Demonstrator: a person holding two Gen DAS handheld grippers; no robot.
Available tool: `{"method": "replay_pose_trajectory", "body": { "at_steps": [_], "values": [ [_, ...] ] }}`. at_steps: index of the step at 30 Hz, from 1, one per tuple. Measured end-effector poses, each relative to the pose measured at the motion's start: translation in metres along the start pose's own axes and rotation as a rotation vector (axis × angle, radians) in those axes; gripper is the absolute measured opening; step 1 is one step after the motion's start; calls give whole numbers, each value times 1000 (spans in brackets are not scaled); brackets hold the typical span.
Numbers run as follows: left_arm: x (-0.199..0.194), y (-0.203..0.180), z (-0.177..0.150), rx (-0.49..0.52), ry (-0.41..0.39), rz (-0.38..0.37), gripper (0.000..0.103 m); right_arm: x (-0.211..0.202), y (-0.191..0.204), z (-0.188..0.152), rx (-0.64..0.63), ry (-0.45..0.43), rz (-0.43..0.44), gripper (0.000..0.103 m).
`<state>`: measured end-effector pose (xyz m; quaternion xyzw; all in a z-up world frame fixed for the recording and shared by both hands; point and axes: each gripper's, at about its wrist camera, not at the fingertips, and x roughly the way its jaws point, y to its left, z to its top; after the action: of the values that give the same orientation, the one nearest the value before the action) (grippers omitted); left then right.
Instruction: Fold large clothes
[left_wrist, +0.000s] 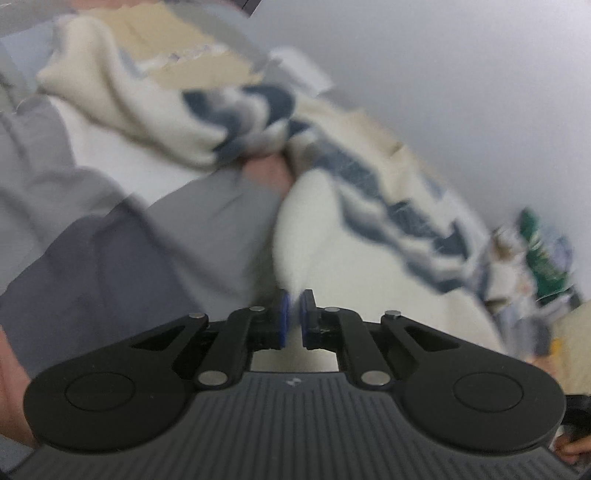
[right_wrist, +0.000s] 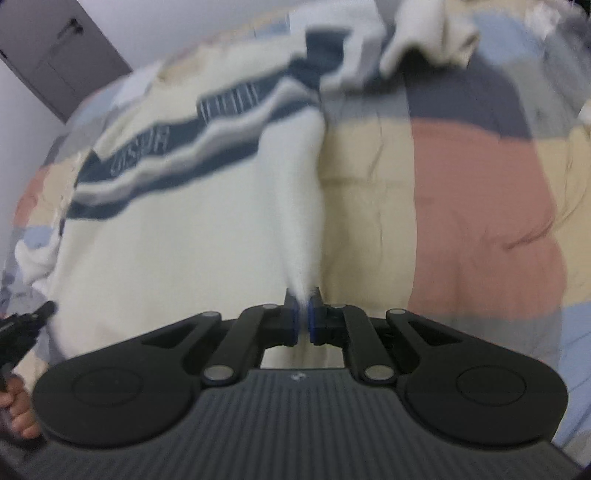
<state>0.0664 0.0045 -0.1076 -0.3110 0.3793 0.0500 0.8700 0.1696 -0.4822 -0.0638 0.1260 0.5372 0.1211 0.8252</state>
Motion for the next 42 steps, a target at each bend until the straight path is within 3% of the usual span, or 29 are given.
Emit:
{"method": "replay_pose_trajectory", "body": {
  "at_steps": [3, 5, 7, 8, 10, 11, 12, 18, 22, 25, 30, 35, 38, 39, 40, 42],
  "values": [
    [7, 2, 3, 29, 32, 30, 14, 4, 2, 0, -23, 29, -2, 9],
    [6, 0, 2, 37, 41, 34, 45, 3, 2, 1, -27, 31, 1, 10],
    [3, -2, 2, 50, 18, 35, 59, 0, -4, 3, -1, 36, 8, 17],
    [1, -4, 3, 65, 1, 37, 60, -3, -9, 2, 14, 33, 31, 22],
    [-3, -11, 3, 88, -23, 36, 65, -9, -22, 6, 55, 20, 82, 68],
    [-6, -15, 2, 96, -42, 31, 68, -12, -31, 7, 89, -10, 100, 77],
    [-8, -20, 2, 106, -57, 27, 69, -16, -39, 9, 115, -42, 118, 79],
    [-6, -53, -1, 210, -136, 4, 75, -12, -94, 44, 292, -246, 205, 78],
    [6, -58, -2, 217, -156, -14, 77, 12, -139, 81, 388, -406, 93, 77],
    [15, -57, -2, 217, -157, -39, 77, 38, -179, 106, 487, -486, 32, 61],
    [40, -62, 2, 212, -143, -55, 77, 76, -220, 145, 590, -597, 49, 58],
    [65, -71, 7, 218, -137, -52, 77, 106, -237, 183, 604, -683, 57, 58],
    [74, -73, 11, 218, -142, -50, 77, 121, -244, 203, 580, -711, 104, 58],
    [77, -74, 12, 221, -135, -58, 77, 124, -243, 210, 543, -729, 111, 52],
    [80, -77, 13, 229, -122, -71, 77, 124, -239, 215, 483, -751, 108, 38],
    [86, -81, 12, 248, -100, -95, 77, 123, -230, 225, 349, -767, 61, 28]
  ]
}}
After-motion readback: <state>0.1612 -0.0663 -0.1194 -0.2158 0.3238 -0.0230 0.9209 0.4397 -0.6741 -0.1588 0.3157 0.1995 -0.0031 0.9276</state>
